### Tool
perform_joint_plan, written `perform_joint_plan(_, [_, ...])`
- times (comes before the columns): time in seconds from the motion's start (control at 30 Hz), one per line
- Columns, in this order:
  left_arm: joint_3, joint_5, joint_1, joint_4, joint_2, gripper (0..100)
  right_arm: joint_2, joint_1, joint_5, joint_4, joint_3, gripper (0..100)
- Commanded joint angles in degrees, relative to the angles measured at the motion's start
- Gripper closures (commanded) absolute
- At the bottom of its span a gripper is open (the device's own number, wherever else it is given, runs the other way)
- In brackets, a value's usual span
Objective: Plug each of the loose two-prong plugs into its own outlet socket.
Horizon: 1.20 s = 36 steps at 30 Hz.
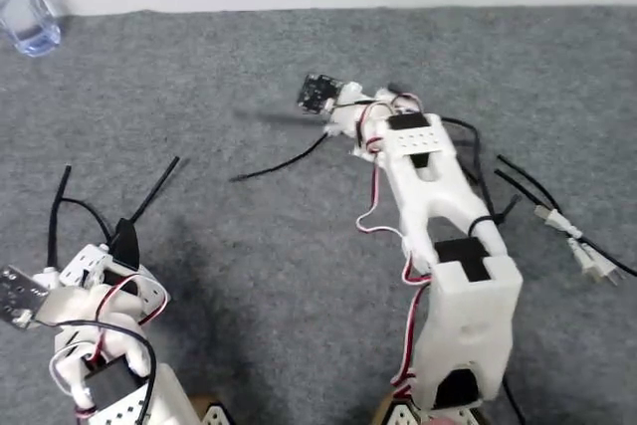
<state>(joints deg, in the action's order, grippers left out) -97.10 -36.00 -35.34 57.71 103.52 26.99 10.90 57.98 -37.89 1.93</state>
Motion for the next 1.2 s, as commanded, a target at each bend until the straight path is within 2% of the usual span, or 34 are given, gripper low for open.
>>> perform_joint_plan(0.0, [0.7,0.2,0.0,-1.6,0.5,67,-1.7,-0.9,-0.6,1.0,4.1,60.8])
perform_joint_plan(0.33, [0.7,0.2,0.0,-1.6,0.5,67,-10.7,-1.2,-0.6,-6.0,4.5,60.8])
perform_joint_plan(0.57, [0.7,0.2,0.1,-1.7,0.5,67,-21.8,-1.3,-0.6,-20.3,4.3,60.8])
perform_joint_plan(0.83, [0.7,0.2,6.3,0.4,0.5,67,-28.6,-0.1,-1.2,-39.5,4.0,60.8])
perform_joint_plan(1.17, [0.7,0.2,6.2,0.1,0.6,67,-34.2,0.2,-23.0,-56.6,4.0,60.8])
